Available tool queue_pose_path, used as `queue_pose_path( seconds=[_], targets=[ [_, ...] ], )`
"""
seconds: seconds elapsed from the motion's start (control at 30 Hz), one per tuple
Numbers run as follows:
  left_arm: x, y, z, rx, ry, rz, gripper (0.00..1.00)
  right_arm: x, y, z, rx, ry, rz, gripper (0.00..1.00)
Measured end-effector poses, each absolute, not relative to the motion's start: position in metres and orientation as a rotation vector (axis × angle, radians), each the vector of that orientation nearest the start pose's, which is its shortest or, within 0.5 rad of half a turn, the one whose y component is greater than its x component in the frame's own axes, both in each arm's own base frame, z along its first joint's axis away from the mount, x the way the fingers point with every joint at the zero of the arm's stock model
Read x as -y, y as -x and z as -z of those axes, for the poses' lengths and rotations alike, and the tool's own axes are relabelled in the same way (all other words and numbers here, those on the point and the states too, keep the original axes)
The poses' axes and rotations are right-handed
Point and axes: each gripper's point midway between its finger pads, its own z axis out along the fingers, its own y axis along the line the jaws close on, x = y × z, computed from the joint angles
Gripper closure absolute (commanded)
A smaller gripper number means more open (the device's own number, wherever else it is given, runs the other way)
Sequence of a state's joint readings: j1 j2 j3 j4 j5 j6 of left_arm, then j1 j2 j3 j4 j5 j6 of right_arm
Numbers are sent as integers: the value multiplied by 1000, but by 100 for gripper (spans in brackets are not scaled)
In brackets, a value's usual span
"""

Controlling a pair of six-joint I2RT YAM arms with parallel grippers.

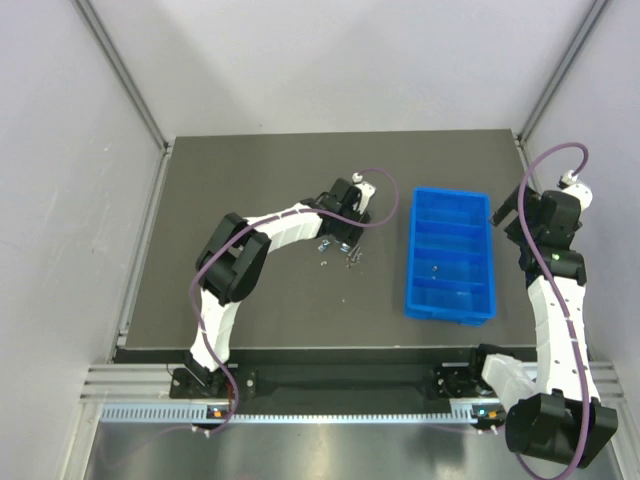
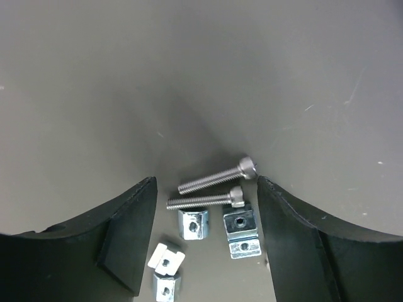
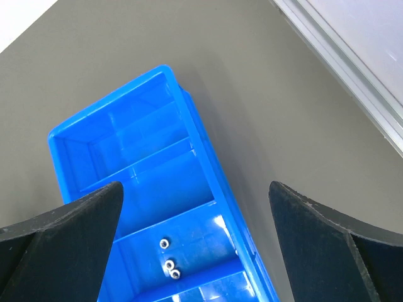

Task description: Sort the screws and nuts into containers

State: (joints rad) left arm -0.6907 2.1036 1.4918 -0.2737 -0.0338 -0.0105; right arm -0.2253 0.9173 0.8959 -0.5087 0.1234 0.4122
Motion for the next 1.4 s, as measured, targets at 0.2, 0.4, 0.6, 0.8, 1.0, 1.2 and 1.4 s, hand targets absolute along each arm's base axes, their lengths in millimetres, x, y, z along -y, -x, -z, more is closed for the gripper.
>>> queue_pose_path(
  seconds=[0.2,0.4,0.6,0.8,1.0,1.2,1.4],
  targets=[
    [328,-403,-31,-2327,-816,279,33,74,-292,-216,-1967,-734,30,0],
    [333,-408,-29,-2322,-816,294,45,75,-290,-215,-1966,-738,37,0],
    [336,-413,-28,-2317,-812,299,44,76,-289,-213,-1966,-742,45,0],
    [337,-422,-28,-2309,-814,318,66,78,-289,-213,-1964,-747,55,0],
    [339,-424,-28,-2298,-839,340,83,79,-288,-213,-1961,-752,64,0],
    [343,-428,-28,-2295,-831,346,92,80,-288,-213,-1960,-754,68,0],
    [342,-447,-28,-2319,-669,263,98,81,-288,-214,-1958,-757,74,0]
  ],
)
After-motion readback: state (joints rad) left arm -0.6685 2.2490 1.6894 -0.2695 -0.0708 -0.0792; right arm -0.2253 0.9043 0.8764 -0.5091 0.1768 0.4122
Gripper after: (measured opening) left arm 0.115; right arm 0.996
